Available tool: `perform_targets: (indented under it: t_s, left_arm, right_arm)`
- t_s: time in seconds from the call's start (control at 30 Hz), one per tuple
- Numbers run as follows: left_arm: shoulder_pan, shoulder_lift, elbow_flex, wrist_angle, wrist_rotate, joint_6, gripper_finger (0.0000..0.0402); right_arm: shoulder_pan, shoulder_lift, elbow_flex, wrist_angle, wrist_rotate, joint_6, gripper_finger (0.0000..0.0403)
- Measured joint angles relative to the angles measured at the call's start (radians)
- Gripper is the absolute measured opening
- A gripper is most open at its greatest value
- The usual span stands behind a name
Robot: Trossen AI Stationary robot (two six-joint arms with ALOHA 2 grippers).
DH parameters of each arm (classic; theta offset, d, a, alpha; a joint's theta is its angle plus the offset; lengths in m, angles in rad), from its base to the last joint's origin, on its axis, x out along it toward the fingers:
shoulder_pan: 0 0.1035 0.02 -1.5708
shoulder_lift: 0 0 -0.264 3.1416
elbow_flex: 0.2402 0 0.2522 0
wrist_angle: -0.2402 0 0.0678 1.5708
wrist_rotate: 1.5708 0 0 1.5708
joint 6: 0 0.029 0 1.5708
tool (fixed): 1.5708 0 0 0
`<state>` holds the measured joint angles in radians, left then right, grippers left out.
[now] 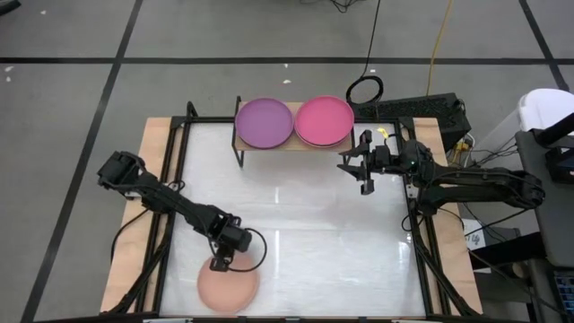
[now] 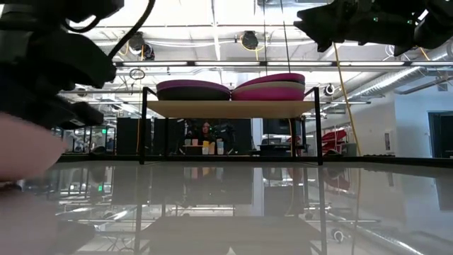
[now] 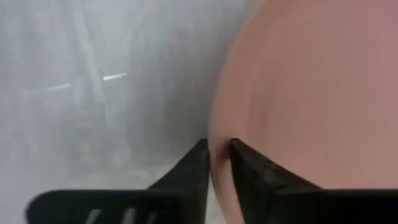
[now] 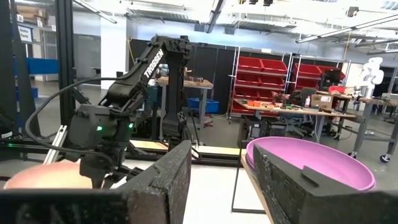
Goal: Place and stack plates onto a shelf
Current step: Stack the light orange plate on top of the purple plate on the shelf
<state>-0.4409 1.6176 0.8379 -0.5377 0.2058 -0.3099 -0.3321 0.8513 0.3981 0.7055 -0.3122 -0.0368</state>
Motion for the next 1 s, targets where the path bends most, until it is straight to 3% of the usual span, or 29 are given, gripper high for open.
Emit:
perform_targets:
  t_s: [0.13, 0.5, 0.8, 0.9, 1.0]
  left_arm:
    - [0.021, -0.011, 0.002, -0.005, 0.012, -0.010, 0.0016]
    - [0.077, -0.089, -0.001, -0.026, -0.033, 0.015, 0.0010]
    - [0.198, -0.322, 0.077, -0.117, -0.293, 0.138, 0.0010]
    - [0.279, -0.403, 0.116, -0.122, -0.441, 0.143, 0.0010]
    - [0.394, -0.465, 0.158, -0.113, -0.486, 0.148, 0.0010]
  right_arm:
    - [0.000, 0.000, 0.000, 0.000, 0.000, 0.001, 0.0153]
    - [0.000, 0.000, 0.000, 0.001, 0.000, 0.025, 0.0153]
    - [0.000, 0.000, 0.000, 0.005, 0.000, 0.026, 0.0153]
    - [0.000, 0.000, 0.000, 0.012, 0.000, 0.026, 0.0153]
    - [0.000, 0.000, 0.001, 0.018, 0.000, 0.029, 0.0153]
